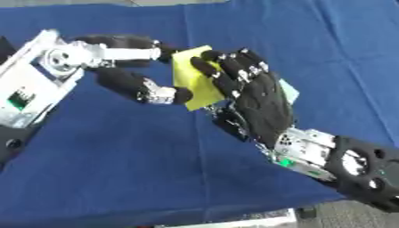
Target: Pick up the objects with one hand, pass them to the other hand, and then place them into the box on the other side of the table.
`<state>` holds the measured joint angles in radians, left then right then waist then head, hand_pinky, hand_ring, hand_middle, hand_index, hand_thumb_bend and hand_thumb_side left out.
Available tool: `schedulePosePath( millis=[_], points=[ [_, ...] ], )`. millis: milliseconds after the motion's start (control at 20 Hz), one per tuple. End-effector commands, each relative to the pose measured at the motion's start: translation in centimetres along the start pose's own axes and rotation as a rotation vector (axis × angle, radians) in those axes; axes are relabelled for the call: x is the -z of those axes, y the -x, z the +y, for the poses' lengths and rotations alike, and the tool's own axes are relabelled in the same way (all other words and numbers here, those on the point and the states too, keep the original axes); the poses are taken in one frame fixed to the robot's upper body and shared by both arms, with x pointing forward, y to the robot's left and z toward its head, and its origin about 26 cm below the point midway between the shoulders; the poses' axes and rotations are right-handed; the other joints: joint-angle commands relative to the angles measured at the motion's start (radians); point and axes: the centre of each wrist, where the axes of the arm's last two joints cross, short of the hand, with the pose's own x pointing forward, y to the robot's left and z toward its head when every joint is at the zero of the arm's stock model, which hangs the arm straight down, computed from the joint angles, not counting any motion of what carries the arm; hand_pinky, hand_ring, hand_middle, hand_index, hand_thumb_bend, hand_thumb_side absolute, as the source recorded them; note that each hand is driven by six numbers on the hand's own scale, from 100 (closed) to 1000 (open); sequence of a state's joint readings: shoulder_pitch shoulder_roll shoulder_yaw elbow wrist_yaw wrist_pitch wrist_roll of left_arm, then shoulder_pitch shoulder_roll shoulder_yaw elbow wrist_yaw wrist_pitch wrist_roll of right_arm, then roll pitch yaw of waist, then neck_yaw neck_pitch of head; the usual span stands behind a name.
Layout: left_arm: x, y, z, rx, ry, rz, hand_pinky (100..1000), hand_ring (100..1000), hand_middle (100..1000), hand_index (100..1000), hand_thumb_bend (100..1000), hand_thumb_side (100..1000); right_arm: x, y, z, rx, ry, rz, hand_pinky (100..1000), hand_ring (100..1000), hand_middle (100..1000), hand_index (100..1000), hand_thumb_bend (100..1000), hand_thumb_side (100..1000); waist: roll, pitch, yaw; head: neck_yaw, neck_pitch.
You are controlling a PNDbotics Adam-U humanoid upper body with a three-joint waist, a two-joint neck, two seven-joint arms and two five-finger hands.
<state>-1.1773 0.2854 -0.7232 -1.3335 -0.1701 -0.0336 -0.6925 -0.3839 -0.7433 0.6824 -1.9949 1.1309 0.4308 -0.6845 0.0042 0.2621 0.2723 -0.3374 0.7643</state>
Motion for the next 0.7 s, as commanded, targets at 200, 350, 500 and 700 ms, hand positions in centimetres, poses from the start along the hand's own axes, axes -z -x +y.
schedulePosePath(
  millis=[200,350,500,700],
  points=[
    [0.97,-1.14,0.31,0.029,-0.045,0.014,1000,1000,782,978,339,845,0.28,-0.14,-0.12,-0.140,0.199,0.124,478,481,465,559,214,100,-0.001,-0.013,0.000,-0.005,0.006],
    [1.22,-1.15,0.20,0.022,-0.067,0.026,1000,1000,773,973,328,849,0.16,-0.29,-0.10,-0.133,0.199,0.118,469,477,463,557,219,100,-0.001,-0.011,-0.001,-0.006,0.006],
    [1.42,-1.18,0.16,0.015,-0.091,0.036,1000,1000,762,960,319,847,0.06,-0.43,-0.08,-0.122,0.202,0.111,465,476,462,557,220,100,0.000,-0.011,-0.002,-0.007,0.006],
    [1.53,-1.11,0.14,-0.001,-0.128,0.052,1000,1000,735,939,305,827,-0.11,-0.56,-0.06,-0.106,0.211,0.099,460,475,462,557,220,100,0.001,-0.011,-0.003,-0.006,0.006]
  ],
)
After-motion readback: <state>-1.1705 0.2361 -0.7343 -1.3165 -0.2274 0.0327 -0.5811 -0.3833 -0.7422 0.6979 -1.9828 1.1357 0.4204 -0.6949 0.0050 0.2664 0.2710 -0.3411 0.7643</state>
